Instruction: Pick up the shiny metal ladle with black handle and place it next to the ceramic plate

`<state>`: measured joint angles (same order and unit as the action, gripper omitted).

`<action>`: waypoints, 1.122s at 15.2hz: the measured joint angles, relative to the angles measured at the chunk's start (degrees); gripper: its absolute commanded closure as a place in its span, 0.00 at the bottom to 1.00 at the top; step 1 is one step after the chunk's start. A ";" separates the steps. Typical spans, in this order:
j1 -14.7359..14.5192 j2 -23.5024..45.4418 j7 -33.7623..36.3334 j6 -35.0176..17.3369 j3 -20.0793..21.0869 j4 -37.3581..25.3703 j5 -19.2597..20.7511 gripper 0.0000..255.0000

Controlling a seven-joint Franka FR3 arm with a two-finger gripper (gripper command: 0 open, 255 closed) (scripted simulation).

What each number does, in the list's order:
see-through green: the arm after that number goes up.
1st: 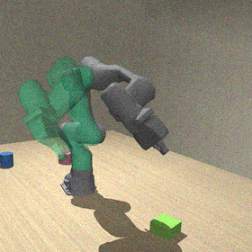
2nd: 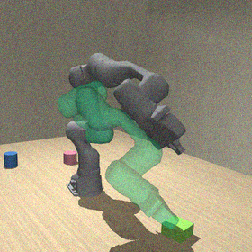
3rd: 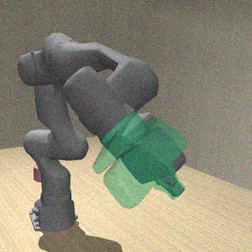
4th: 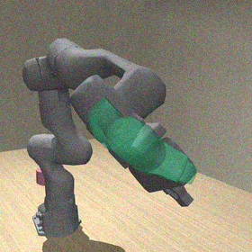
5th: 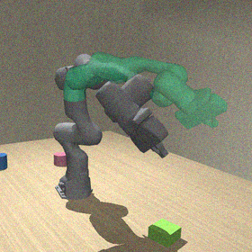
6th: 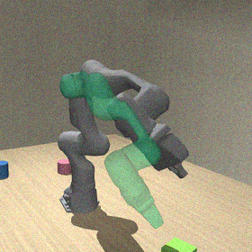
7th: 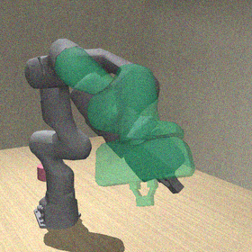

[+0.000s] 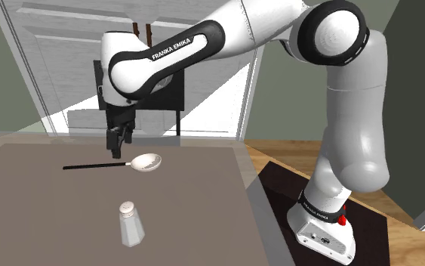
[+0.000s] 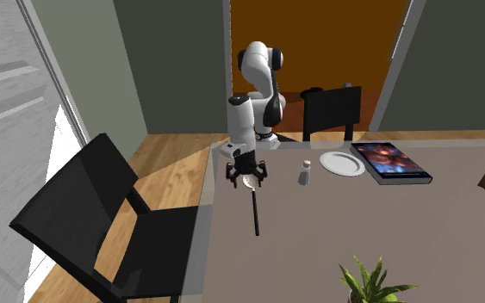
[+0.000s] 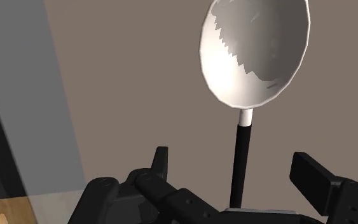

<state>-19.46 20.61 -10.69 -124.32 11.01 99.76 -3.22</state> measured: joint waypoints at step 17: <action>-2.48 7.65 -0.35 -4.40 0.70 -4.11 1.96 1.00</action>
<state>-21.95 28.27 -11.04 -128.72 11.71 95.66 -1.26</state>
